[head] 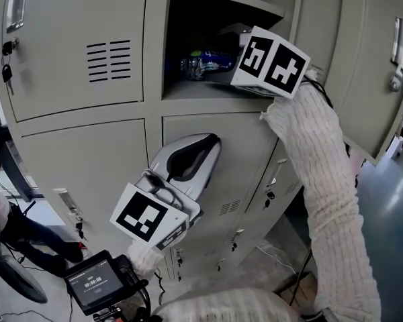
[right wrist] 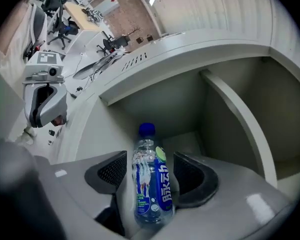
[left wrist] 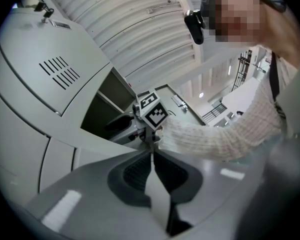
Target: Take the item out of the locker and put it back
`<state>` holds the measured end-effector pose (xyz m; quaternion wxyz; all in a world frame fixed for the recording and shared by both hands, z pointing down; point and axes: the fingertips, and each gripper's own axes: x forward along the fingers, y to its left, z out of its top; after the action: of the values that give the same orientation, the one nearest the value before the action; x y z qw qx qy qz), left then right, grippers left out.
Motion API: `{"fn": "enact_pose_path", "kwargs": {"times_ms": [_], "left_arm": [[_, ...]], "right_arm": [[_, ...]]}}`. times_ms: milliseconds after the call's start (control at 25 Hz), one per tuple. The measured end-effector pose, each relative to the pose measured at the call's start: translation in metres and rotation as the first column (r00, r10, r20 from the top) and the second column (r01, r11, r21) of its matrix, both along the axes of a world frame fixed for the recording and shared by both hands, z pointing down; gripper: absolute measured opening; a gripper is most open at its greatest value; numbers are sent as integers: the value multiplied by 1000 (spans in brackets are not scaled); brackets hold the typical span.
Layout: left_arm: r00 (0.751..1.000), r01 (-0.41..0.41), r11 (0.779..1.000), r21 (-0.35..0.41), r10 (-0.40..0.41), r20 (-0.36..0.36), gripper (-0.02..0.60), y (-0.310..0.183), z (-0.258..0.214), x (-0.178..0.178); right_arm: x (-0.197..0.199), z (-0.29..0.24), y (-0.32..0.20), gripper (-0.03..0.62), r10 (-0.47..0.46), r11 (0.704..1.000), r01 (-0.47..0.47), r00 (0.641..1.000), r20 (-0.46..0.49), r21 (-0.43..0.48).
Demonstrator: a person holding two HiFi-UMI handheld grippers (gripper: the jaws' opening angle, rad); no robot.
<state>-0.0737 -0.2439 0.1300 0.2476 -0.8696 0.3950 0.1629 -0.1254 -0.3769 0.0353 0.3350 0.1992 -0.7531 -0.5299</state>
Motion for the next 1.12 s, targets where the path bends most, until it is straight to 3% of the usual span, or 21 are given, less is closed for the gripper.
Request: {"fn": "enact_pose_path", "kwargs": {"times_ms": [200, 440, 720, 920, 1120], "left_arm": [[1000, -16, 1000, -1, 16, 2, 8, 1, 1, 1], [1000, -25, 1000, -4, 25, -5, 8, 2, 6, -2], [999, -28, 1000, 8, 28, -18, 8, 1, 5, -8], [999, -32, 999, 6, 32, -30, 8, -3, 5, -9], [998, -42, 999, -6, 42, -47, 8, -5, 8, -11]], "right_arm": [[-2, 2, -19, 306, 45, 999, -45, 995, -90, -1], [-9, 17, -34, 364, 61, 995, -74, 978, -197, -62], [-6, 23, -55, 367, 118, 982, -155, 948, -296, -105], [-9, 30, -61, 329, 107, 975, -161, 943, -314, -153], [-12, 30, -69, 319, 130, 978, -171, 948, -290, -119]]}}
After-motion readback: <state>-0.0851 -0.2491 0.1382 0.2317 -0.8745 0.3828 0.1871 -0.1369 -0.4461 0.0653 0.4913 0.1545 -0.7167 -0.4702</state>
